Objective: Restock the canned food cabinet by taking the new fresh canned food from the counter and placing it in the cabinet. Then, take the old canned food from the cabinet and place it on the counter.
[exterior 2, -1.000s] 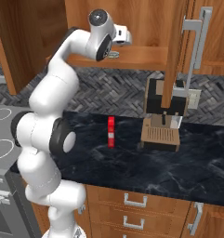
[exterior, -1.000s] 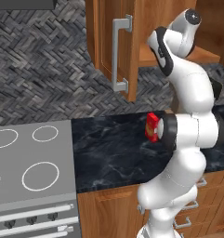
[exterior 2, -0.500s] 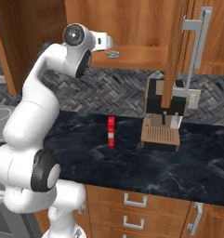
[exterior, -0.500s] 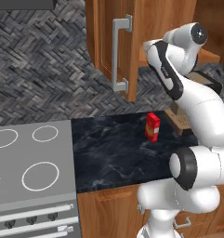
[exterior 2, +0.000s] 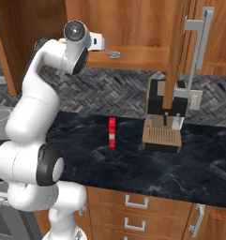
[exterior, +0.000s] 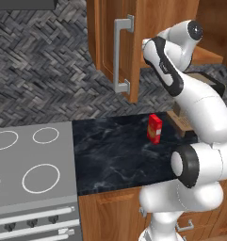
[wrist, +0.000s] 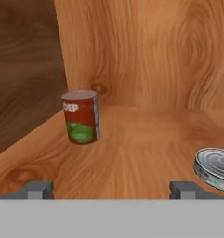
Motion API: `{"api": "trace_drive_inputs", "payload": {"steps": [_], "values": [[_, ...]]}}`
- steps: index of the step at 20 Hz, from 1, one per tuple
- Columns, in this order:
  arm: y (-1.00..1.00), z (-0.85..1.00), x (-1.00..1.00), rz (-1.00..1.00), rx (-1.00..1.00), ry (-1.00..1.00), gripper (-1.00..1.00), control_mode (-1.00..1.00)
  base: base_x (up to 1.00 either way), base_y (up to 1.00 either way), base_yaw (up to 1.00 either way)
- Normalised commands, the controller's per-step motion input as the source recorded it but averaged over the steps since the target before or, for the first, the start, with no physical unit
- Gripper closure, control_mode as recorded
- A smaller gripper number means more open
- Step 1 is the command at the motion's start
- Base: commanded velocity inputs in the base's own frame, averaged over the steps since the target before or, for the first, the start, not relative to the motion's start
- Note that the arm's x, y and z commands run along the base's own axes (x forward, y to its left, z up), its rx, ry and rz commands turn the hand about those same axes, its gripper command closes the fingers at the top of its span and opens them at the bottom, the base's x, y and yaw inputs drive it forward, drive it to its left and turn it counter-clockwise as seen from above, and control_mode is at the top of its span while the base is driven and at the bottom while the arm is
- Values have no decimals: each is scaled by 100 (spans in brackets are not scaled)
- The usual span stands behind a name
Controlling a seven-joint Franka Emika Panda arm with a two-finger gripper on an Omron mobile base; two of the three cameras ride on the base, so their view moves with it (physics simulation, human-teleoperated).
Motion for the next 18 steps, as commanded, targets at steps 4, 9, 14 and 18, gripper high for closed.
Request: {"api": "trace_drive_inputs", "payload": {"steps": [4, 9, 14, 18], "values": [[7, 0, 13, 6, 0, 5, -100, -100, 0, 0, 0], [13, 0, 10, 4, 1, 11, -100, -100, 0, 0, 0], [30, -18, 8, 4, 2, 2, -100, -100, 0, 0, 0], [31, -22, 30, 0, 0, 0, -100, -100, 0, 0, 0]]}}
